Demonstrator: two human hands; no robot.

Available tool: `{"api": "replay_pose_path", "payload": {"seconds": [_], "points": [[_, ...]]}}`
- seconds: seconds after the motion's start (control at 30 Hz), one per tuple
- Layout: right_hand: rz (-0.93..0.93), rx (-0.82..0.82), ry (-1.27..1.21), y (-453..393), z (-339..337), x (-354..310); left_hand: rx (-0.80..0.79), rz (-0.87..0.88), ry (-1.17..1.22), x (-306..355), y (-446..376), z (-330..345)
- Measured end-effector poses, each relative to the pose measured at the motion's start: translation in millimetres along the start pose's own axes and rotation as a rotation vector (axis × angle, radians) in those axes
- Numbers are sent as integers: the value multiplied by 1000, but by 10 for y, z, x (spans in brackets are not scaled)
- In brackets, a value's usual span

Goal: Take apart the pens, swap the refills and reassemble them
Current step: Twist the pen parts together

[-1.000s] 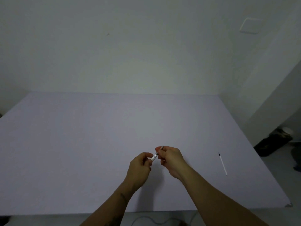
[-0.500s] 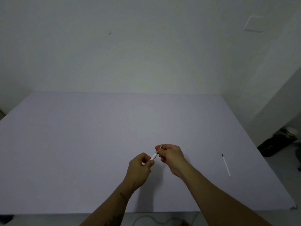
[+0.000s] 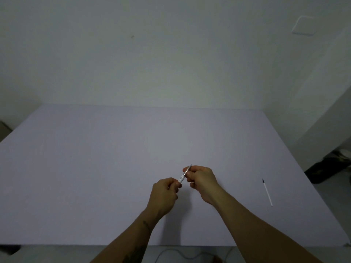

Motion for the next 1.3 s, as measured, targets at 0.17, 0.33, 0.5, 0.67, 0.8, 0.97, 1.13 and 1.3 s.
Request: {"api": "replay_pose_path", "payload": {"seconds": [0.17,0.33,0.5,0.67,0.8,0.97,1.13,1.3], "points": [[49,-30,-7,20,45,-2,4,25,-6,9,1,-8],[173,-123,-105,31,64,10,16,14,-19,-20,-6,-25],[132,-36,7,28,67,37,11,17,-20,-32,-10,-28],[156,-116,-17,60,81,21,19,5,-10,-81,-9,-42],[133,-102,0,67,90,23,18,2,-5,-94,8,-40],[127,-110,17,83,97,21,29,-7,15,-101,5,-69],[130,-68,17,58,119,46,21,13,-9,-91,19,-68],[144,-160,54,110,129,59,24,3,-2,-111,9,-78]]}}
Point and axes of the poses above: each hand's wrist, its own y-axis away from the middle knuckle, its own z-axis out of the palm, x = y × z, the point moved 4 cm from there along -y, towards the middle knuckle, and after that the axes turned 8 degrees about x, right-handed, at the moved point
